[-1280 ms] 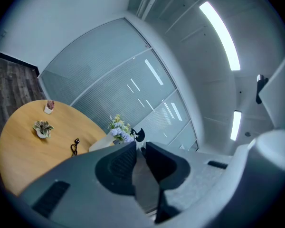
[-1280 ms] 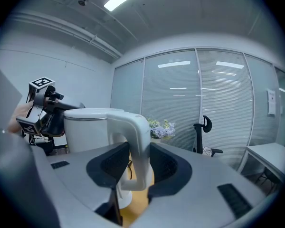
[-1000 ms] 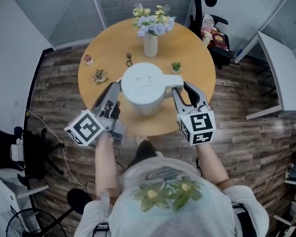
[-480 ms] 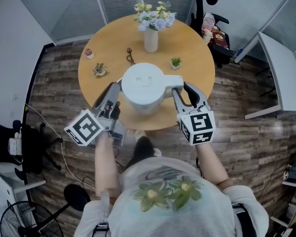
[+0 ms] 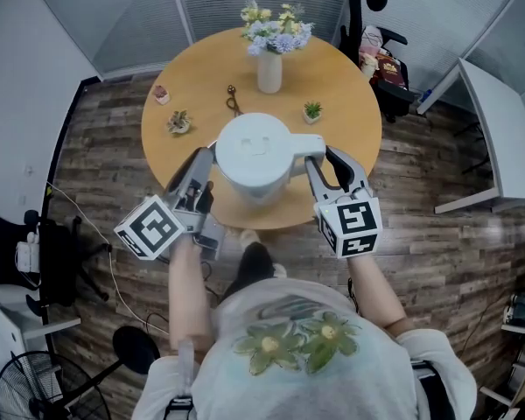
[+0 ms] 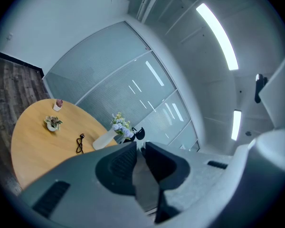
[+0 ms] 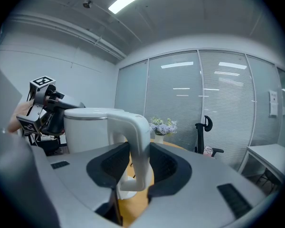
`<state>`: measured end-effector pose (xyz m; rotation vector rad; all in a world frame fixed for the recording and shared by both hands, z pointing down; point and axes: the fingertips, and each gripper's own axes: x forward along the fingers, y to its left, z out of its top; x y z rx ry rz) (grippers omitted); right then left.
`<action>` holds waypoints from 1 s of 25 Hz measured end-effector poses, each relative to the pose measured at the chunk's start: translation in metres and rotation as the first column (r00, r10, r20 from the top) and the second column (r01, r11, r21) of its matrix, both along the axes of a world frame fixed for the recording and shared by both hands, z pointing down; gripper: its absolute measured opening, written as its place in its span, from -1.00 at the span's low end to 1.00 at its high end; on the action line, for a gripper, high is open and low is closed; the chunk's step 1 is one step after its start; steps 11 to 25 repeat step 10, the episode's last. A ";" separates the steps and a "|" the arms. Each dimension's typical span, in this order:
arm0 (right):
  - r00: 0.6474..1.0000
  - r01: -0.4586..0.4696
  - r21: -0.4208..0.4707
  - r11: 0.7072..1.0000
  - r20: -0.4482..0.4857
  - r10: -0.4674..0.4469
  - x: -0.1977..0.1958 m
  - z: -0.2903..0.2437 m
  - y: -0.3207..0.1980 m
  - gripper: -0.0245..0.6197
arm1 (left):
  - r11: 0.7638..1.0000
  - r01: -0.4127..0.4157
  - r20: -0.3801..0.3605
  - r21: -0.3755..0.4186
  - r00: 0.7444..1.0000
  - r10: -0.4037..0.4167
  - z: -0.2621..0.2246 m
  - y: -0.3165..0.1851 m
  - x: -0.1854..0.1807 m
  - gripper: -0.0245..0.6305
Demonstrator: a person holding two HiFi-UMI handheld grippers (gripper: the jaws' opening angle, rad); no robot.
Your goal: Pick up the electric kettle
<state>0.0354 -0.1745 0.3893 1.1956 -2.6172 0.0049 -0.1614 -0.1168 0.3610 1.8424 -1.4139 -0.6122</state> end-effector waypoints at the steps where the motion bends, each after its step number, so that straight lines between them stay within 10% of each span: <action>1: 1.000 0.000 -0.002 1.000 0.000 0.000 -0.001 0.001 -0.002 -0.47 | 1.000 0.001 0.003 -0.004 1.000 -0.001 0.001 -0.002 -0.001 -0.73; 25: 1.000 -0.005 -0.002 1.000 0.004 0.005 0.003 0.001 0.008 -0.47 | 1.000 -0.006 0.006 0.009 1.000 0.006 -0.002 0.008 0.004 -0.74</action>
